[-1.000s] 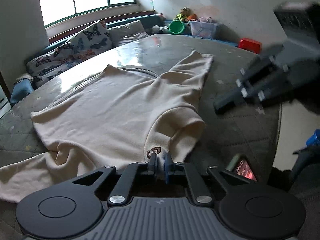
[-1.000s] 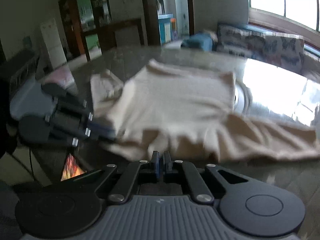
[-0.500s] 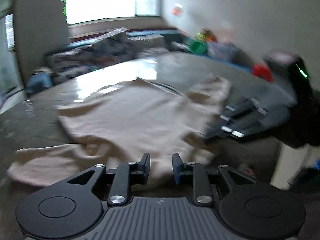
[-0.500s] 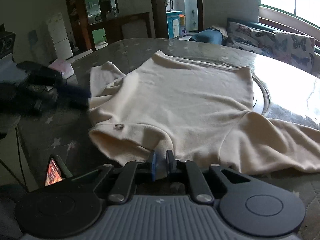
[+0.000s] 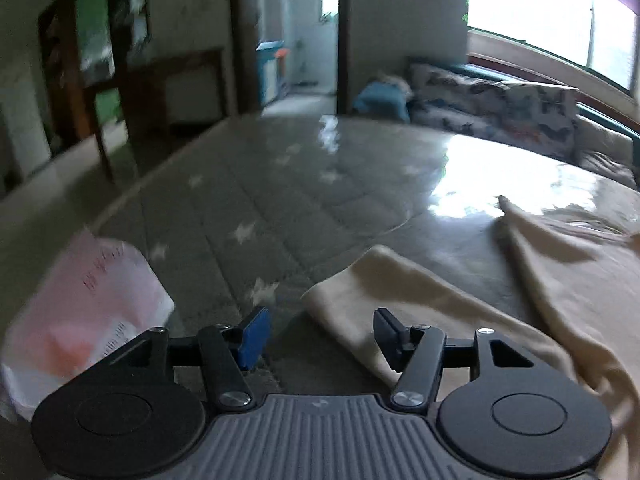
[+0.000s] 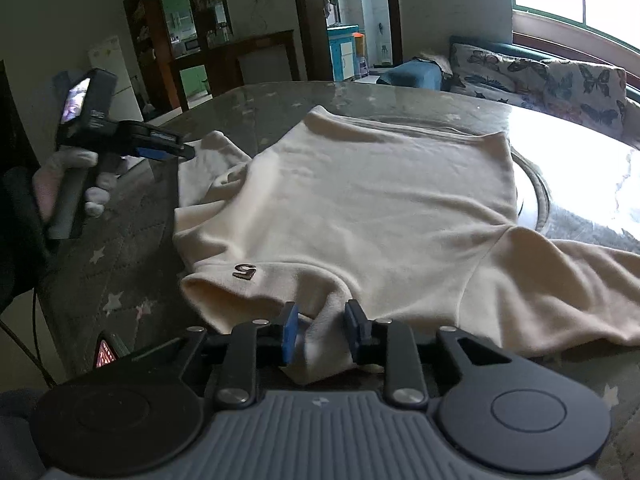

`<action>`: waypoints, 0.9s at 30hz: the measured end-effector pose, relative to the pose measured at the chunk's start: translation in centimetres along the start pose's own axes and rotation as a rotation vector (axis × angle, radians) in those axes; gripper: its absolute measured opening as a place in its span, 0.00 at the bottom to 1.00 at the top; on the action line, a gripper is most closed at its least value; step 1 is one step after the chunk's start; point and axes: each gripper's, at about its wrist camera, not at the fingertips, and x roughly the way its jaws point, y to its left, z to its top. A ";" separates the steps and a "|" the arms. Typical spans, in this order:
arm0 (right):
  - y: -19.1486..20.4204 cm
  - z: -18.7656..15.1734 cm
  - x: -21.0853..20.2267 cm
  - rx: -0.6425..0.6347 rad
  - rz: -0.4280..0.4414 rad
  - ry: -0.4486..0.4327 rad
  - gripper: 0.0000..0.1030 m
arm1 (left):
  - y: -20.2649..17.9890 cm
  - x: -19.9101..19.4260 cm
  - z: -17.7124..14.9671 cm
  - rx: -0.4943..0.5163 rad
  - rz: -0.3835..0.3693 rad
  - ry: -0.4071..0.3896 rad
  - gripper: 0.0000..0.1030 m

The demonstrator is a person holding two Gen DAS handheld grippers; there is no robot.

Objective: Fold clothes

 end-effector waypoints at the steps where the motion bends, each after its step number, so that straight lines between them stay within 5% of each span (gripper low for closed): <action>1: 0.0 0.1 0.1 -0.001 -0.001 0.002 0.26 | -0.1 0.1 0.0 -0.005 -0.006 -0.012 0.53; 5: 0.2 0.1 0.2 -0.018 -0.006 0.007 0.26 | -0.6 0.1 0.0 0.004 -0.018 -0.036 0.07; 11: 0.0 0.0 0.2 -0.014 0.002 0.003 0.27 | 2.4 -2.1 -1.1 -0.093 0.167 -0.089 0.04; 23: -0.4 1.1 0.6 -0.008 0.004 -0.006 0.28 | 3.4 -4.1 -4.0 -0.088 0.335 -0.060 0.05; 27: -0.4 0.8 0.7 -0.014 0.008 -0.003 0.31 | 3.6 -3.9 -4.5 -0.086 0.340 -0.020 0.05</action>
